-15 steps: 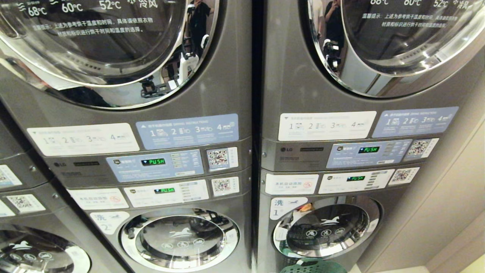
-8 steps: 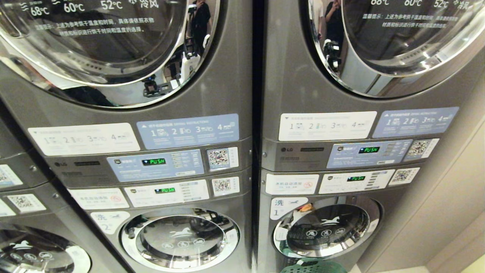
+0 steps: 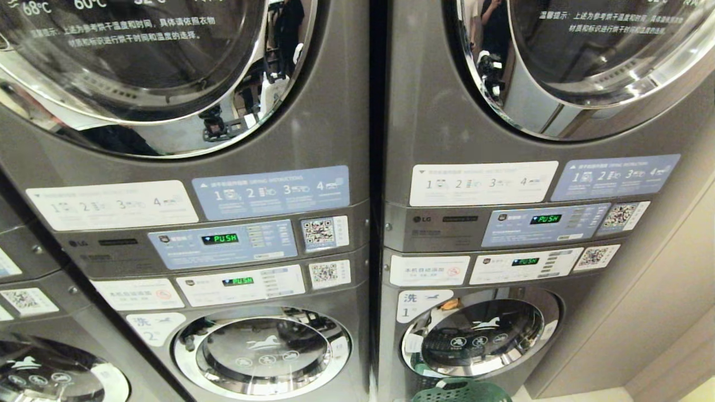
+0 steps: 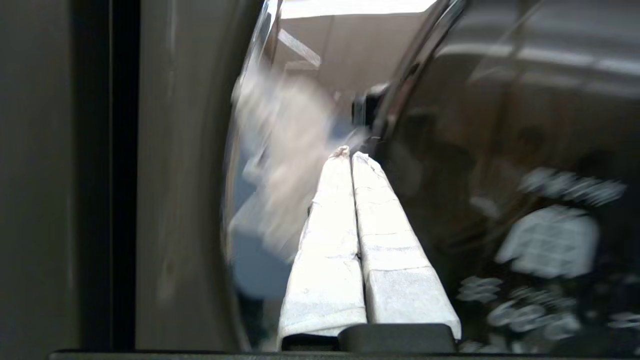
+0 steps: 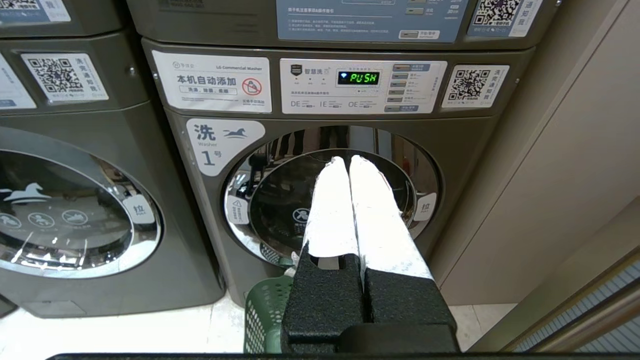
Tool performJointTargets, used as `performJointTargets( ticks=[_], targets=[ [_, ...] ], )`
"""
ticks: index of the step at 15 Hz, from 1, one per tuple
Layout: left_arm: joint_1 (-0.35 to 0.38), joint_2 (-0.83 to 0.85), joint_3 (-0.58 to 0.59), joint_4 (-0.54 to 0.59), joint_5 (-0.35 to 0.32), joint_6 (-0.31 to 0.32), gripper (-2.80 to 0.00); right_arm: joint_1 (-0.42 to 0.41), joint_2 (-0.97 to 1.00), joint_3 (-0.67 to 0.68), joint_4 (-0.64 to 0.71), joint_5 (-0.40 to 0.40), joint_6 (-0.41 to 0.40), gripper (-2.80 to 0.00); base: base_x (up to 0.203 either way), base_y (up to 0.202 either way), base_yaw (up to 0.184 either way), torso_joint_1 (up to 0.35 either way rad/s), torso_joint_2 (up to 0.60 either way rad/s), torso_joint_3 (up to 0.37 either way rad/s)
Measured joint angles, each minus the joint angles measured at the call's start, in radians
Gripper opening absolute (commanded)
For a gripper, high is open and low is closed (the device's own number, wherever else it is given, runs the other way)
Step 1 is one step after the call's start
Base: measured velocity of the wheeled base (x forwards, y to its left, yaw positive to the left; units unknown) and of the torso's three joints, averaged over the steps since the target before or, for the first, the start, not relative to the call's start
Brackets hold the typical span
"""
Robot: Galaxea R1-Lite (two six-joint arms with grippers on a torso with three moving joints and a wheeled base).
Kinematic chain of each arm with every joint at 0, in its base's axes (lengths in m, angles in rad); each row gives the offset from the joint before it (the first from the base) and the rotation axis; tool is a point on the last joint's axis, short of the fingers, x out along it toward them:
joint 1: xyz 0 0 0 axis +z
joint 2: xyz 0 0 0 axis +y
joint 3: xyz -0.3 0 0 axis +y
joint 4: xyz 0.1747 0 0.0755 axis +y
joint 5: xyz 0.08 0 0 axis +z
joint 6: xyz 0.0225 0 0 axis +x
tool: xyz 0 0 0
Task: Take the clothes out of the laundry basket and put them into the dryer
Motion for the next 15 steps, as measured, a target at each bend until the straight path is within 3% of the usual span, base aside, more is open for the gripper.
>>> performJointTargets(
  ticks=[7,10,15],
  targets=[
    [0.013,-0.219,0.067,-0.004,0.036,0.001,-2.80,0.000,0.000,0.000,-0.001,0.000,0.008,-2.80,0.000,0.000,0.000,-0.002,0.00,0.003],
    [0.013,-0.328,0.180,-0.006,0.070,0.001,-2.80,0.000,0.000,0.000,-0.001,0.000,0.009,-2.80,0.000,0.000,0.000,0.000,0.00,0.000],
    [0.008,-0.496,0.385,-0.004,0.071,0.002,-2.80,0.000,0.000,0.000,-0.001,0.000,0.009,-2.80,0.000,0.000,0.000,0.000,0.00,0.000]
  ],
)
